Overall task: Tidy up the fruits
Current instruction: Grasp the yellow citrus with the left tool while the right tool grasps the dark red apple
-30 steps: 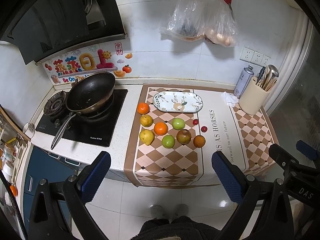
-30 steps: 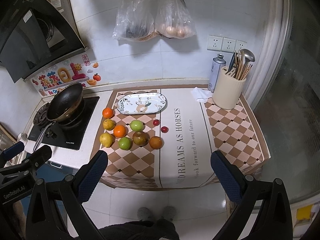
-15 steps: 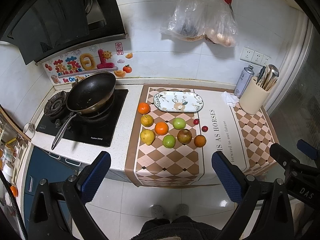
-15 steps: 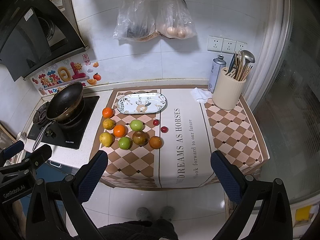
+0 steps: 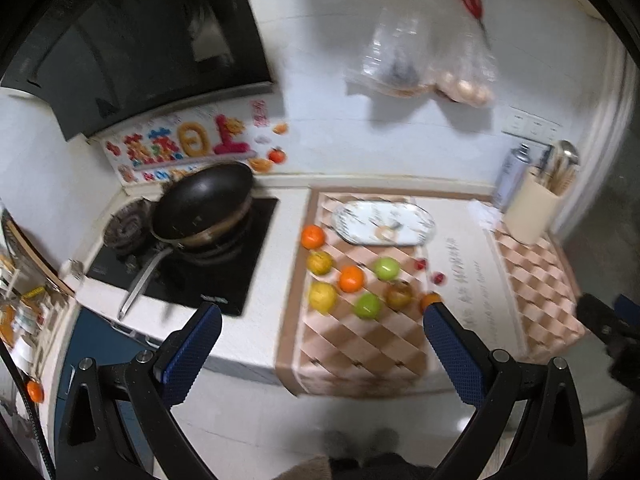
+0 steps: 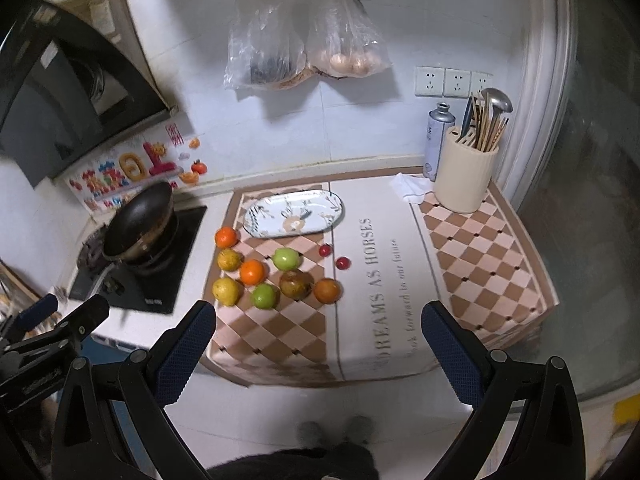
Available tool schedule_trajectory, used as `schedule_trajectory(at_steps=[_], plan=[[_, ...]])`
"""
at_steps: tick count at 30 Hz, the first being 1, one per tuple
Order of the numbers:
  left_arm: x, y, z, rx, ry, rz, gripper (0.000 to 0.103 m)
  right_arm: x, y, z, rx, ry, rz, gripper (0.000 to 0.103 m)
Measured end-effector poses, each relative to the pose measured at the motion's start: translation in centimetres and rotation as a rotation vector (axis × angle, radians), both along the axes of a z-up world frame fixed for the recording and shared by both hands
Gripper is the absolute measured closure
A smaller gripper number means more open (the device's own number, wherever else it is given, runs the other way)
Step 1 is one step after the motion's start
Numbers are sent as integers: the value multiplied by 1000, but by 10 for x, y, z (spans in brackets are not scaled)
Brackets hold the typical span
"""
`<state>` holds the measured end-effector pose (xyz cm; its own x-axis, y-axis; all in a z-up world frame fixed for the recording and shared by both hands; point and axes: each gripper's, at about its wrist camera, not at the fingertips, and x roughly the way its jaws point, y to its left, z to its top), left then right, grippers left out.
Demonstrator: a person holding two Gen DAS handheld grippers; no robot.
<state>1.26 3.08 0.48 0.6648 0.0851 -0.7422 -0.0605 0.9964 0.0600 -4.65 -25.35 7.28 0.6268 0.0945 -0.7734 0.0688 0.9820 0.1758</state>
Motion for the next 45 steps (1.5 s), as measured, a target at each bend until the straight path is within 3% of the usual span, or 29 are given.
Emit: schedule_trajectory(at_steps=[4,7,15,22,25,27,32,37,39,40,43,45], plan=[[25,28,-25,28,-21,59,0,21,4,-31,7,54,-28,0],[46,43,-50,28,19,75,0,40,4,-62,34,110,-34,0],[116,69,-140,-53,309,117,0,113,21,-154,10,249,43,0],[175,75,-229,-242,557,176,2,207,56,-242,-63,380,244,1],[196,74,-265,-339,652,200,9,239,74,-272,-89,428,341,3],[207,72,-285,-363,703,220,14,260,85,-295,-118,475,408,3],[227,61,-313,-370,766,221,14,285,112,-338,-186,573,566,3],[241,50,-332,-366,799,202,15,296,125,-365,-195,640,638,3],[246,46,-339,-368,811,192,28,298,128,-372,-201,652,650,4],[247,43,-342,-359,818,184,29,300,129,-375,-204,658,654,4],[248,38,-346,-331,812,176,32,304,134,-387,-203,675,661,14],[246,37,-347,-302,807,175,42,306,136,-395,-189,687,659,23]])
